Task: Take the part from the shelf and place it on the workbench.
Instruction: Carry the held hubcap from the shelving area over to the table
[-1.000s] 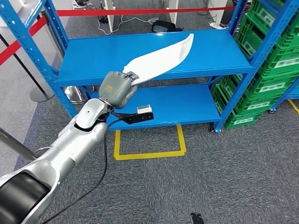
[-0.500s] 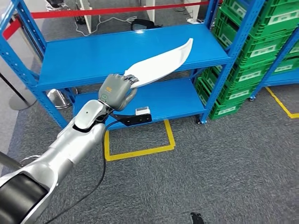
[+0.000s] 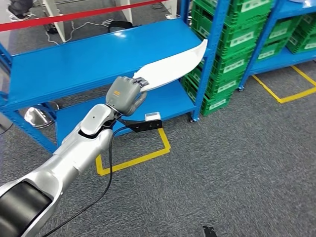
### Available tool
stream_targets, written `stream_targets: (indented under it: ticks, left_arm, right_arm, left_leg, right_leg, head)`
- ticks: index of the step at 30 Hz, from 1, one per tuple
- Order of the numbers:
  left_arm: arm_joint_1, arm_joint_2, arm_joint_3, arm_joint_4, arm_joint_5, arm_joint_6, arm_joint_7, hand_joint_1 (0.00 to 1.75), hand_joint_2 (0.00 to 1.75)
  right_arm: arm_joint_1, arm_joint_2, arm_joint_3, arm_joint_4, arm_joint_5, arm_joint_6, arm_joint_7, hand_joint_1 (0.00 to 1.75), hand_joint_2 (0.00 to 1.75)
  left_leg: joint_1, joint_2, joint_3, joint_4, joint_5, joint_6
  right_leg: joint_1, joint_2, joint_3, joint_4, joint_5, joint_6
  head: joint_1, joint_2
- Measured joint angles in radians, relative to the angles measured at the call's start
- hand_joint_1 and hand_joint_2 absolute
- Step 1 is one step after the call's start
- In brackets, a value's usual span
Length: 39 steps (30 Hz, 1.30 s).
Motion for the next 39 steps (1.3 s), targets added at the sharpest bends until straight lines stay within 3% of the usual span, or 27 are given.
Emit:
stream_targets:
  ticks: [2,4,6,7,8,9,11,13,15,16,18,20,22,23,24,26,28,31,33,35,37,38,39]
  left_arm:
    - [-0.002,-0.001,-0.001,-0.003,0.0,0.001,0.0,1.75,1.75]
    - [-0.004,0.002,-0.001,-0.004,0.0,0.002,0.0,1.75,1.75]
    - [-0.004,0.006,-0.005,-0.004,0.0,0.001,-0.001,1.75,1.75]
    - [-0.004,0.006,-0.007,-0.004,0.0,0.001,-0.001,1.75,1.75]
    - [-0.004,0.007,-0.01,-0.004,0.0,0.0,-0.002,1.75,1.75]
    - [-0.005,0.008,-0.012,-0.004,0.0,0.0,-0.002,1.75,1.75]
    - [-0.009,0.008,-0.015,-0.004,0.001,0.0,-0.002,1.75,1.75]
    - [-0.014,0.008,-0.015,-0.004,0.001,0.0,-0.002,1.75,1.75]
    - [-0.017,0.005,-0.016,-0.004,0.001,-0.001,-0.002,1.75,1.75]
    - [-0.018,0.003,-0.017,-0.004,0.001,-0.002,-0.002,1.75,1.75]
    - [-0.021,-0.001,-0.017,-0.004,0.001,-0.003,-0.003,1.75,1.75]
    - [-0.023,0.0,-0.017,-0.004,0.001,-0.004,-0.004,1.75,1.75]
    - [-0.022,0.003,-0.019,-0.004,0.002,-0.006,-0.005,1.75,1.75]
    - [-0.022,0.003,-0.019,-0.004,0.003,-0.006,-0.005,1.75,1.75]
    - [-0.022,0.003,-0.02,-0.004,0.005,-0.006,-0.007,1.75,1.75]
    - [-0.024,0.002,-0.02,-0.005,0.008,-0.007,-0.01,1.75,1.75]
    - [-0.029,0.002,-0.02,-0.005,0.011,-0.009,-0.012,1.75,1.75]
    - [-0.032,0.001,-0.021,-0.005,0.013,-0.012,-0.014,1.75,1.75]
    - [-0.035,-0.001,-0.021,-0.005,0.016,-0.013,-0.014,1.75,1.75]
    - [-0.035,0.001,-0.021,-0.005,0.018,-0.013,-0.015,1.75,1.75]
    - [-0.031,0.004,-0.021,-0.005,0.018,-0.014,-0.016,1.75,1.75]
    - [-0.028,0.005,-0.022,-0.005,0.018,-0.014,-0.016,1.75,1.75]
    - [-0.027,0.005,-0.022,-0.005,0.018,-0.015,-0.016,1.75,1.75]
  right_arm:
    - [0.001,0.0,-0.001,0.0,0.001,-0.001,-0.001,0.0,1.75]
    - [-0.001,0.0,-0.002,0.0,0.003,-0.002,-0.003,0.0,1.75]
    - [-0.002,0.0,-0.002,0.0,0.005,-0.002,-0.004,0.0,1.75]
    - [-0.001,0.0,-0.003,0.0,0.006,-0.002,-0.004,0.0,1.75]
    - [-0.001,0.0,-0.003,0.0,0.007,-0.002,-0.004,0.0,1.75]
    - [0.0,0.0,-0.003,0.0,0.007,-0.002,-0.004,0.0,1.75]
    - [-0.003,0.0,-0.004,0.0,0.008,-0.001,-0.004,0.0,1.75]
    - [-0.005,-0.001,-0.004,0.0,0.009,0.0,-0.004,0.0,1.75]
    - [-0.003,-0.001,-0.004,0.0,0.01,0.0,-0.004,0.0,1.75]
    - [0.0,-0.002,-0.004,0.0,0.01,0.0,-0.004,0.0,1.75]
    - [0.001,-0.003,-0.004,0.0,0.01,0.0,-0.004,0.0,1.75]
    - [-0.003,-0.004,-0.004,0.0,0.01,0.0,-0.004,0.0,1.75]
    - [-0.006,-0.004,-0.004,0.0,0.01,0.001,-0.004,0.0,1.75]
    - [-0.007,-0.004,-0.004,0.0,0.01,0.001,-0.004,0.0,1.75]
    - [-0.007,-0.004,-0.004,0.0,0.01,0.001,-0.004,0.0,1.75]
    - [-0.007,-0.005,-0.004,0.0,0.011,0.001,-0.004,0.0,1.75]
    - [-0.01,-0.006,-0.004,0.0,0.011,0.001,-0.005,0.0,1.75]
    - [-0.011,-0.006,-0.004,0.0,0.011,0.0,-0.005,0.0,1.75]
    - [-0.011,-0.007,-0.004,0.0,0.011,0.0,-0.005,0.0,1.75]
    - [-0.013,-0.008,-0.004,0.0,0.011,0.0,-0.005,0.0,1.75]
    - [-0.013,-0.008,-0.004,0.0,0.011,0.0,-0.005,0.0,1.75]
    - [-0.012,-0.008,-0.004,0.0,0.011,0.0,-0.004,0.0,1.75]
    - [-0.011,-0.008,-0.004,0.0,0.011,0.0,-0.004,0.0,1.75]
  left_leg:
    - [0.005,-0.027,-0.011,0.027,-0.025,-0.01]
    - [0.008,-0.075,-0.058,0.132,-0.086,-0.016]
    - [0.008,-0.092,-0.122,0.263,-0.136,-0.016]
    - [0.008,-0.094,-0.139,0.293,-0.137,-0.015]
    - [0.008,-0.096,-0.138,0.286,-0.117,-0.013]
    - [0.009,-0.102,-0.119,0.24,-0.082,-0.011]
    - [0.014,-0.143,-0.055,0.105,-0.013,-0.006]
    - [0.018,-0.177,-0.019,0.025,0.006,-0.003]
    - [0.017,-0.167,-0.018,0.013,0.004,0.005]
    - [0.017,-0.155,-0.018,0.011,0.007,0.012]
    - [0.02,-0.131,-0.018,0.007,0.013,0.024]
    - [0.017,-0.106,-0.018,0.006,0.014,0.029]
    - [0.015,-0.078,-0.018,0.007,0.013,0.03]
    - [0.015,-0.065,-0.018,0.007,0.013,0.03]
    - [0.015,-0.052,-0.017,0.007,0.011,0.029]
    - [0.012,-0.031,-0.012,0.007,0.007,0.023]
    - [0.005,-0.013,-0.009,0.009,0.003,0.015]
    - [0.002,0.011,-0.007,0.008,-0.001,0.003]
    - [0.005,-0.018,-0.02,0.042,-0.031,-0.006]
    - [0.008,-0.072,-0.069,0.154,-0.094,-0.011]
    - [0.008,-0.094,-0.13,0.279,-0.139,-0.011]
    - [0.008,-0.098,-0.144,0.301,-0.134,-0.01]
    - [0.008,-0.101,-0.14,0.285,-0.11,-0.009]
  right_leg:
    - [-0.004,0.023,-0.004,-0.002,0.005,-0.012]
    - [-0.008,0.047,-0.006,-0.004,0.01,-0.021]
    - [-0.008,0.074,-0.009,-0.004,0.013,-0.026]
    - [-0.008,0.088,-0.011,-0.004,0.015,-0.027]
    - [-0.008,0.103,-0.011,-0.004,0.017,-0.026]
    - [-0.009,0.117,-0.011,-0.004,0.018,-0.024]
    - [-0.009,0.145,-0.015,-0.002,0.022,-0.017]
    - [-0.01,0.167,-0.024,-0.001,0.028,-0.006]
    - [-0.014,0.188,-0.034,-0.007,0.038,0.008]
    - [-0.014,0.185,-0.038,-0.008,0.039,0.015]
    - [-0.01,0.135,-0.064,0.038,0.01,0.024]
    - [-0.007,0.07,-0.12,0.163,-0.057,0.03]
    - [-0.008,0.05,-0.166,0.276,-0.101,0.032]
    - [-0.008,0.048,-0.167,0.287,-0.099,0.032]
    - [-0.008,0.044,-0.141,0.248,-0.076,0.031]
    - [-0.003,0.008,-0.054,0.104,-0.02,0.027]
    - [0.003,-0.017,-0.002,0.009,0.005,0.015]
    - [0.004,0.011,-0.007,0.0,0.008,-0.004]
    - [-0.001,0.033,-0.009,-0.002,0.012,-0.015]
    - [-0.005,0.057,-0.01,-0.004,0.016,-0.024]
    - [-0.006,0.084,-0.012,-0.004,0.018,-0.028]
    - [-0.006,0.099,-0.012,-0.004,0.019,-0.028]
    - [-0.007,0.115,-0.012,-0.004,0.02,-0.026]
  head:
    - [0.0,0.0]
    - [-0.002,0.0]
    - [-0.003,0.0]
    - [-0.003,0.0]
    - [-0.003,0.0]
    - [-0.003,0.0]
    - [-0.003,0.0]
    - [-0.003,0.0]
    - [-0.004,0.0]
    - [-0.005,0.0]
    - [0.003,0.0]
    - [0.012,0.0]
    - [0.012,0.0]
    - [0.012,0.0]
    - [0.012,0.0]
    - [0.012,0.0]
    - [0.011,0.0]
    - [0.009,0.0]
    - [0.009,0.0]
    - [0.007,0.0]
    - [0.005,0.0]
    - [0.005,0.0]
    - [0.005,0.0]
